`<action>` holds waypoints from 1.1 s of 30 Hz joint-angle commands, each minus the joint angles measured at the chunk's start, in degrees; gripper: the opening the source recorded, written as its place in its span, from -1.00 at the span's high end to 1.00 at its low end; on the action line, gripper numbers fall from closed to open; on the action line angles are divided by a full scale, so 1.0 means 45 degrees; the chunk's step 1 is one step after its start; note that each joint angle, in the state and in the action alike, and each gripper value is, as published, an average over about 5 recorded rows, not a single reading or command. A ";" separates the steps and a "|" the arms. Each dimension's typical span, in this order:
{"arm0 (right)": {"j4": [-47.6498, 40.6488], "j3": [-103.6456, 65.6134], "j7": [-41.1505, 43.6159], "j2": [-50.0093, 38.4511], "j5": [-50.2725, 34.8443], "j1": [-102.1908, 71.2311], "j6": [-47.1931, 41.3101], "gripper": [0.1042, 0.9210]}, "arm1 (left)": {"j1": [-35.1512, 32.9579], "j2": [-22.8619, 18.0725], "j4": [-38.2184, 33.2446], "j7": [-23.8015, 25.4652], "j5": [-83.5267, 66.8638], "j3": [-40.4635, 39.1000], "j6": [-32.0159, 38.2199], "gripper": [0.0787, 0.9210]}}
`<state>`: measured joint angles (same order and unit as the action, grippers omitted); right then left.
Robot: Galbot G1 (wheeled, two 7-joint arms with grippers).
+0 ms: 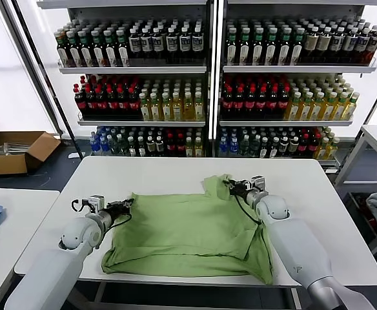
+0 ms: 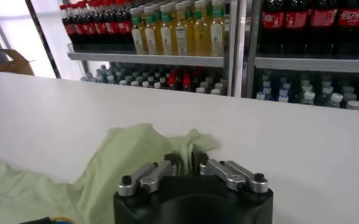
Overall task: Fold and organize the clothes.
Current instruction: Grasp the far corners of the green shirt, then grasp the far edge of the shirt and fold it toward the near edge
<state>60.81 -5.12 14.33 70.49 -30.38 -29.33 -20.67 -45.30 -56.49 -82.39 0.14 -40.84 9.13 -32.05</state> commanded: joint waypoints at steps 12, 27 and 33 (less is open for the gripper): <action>0.7875 -0.2756 -0.0507 -0.1083 -0.1919 -0.4697 0.0276 0.99 | -0.1724 0.0652 -0.3619 -0.0268 -0.0682 0.1565 0.0791 0.98; 1.1180 -0.6246 -0.0004 -0.1132 -0.0343 -1.1049 0.0895 0.99 | -0.6406 0.1459 -0.6848 -0.0336 -0.0604 0.4416 0.0216 0.98; 1.1895 -0.6829 -0.0026 -0.0670 0.0644 -1.3151 0.1300 0.99 | -0.8263 0.1388 -0.7293 -0.0082 -0.0351 0.5004 0.0030 0.98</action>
<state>106.60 -29.91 13.95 66.57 -31.70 -72.48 -16.41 -68.90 -50.89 -109.09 -0.79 -43.11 25.98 -30.70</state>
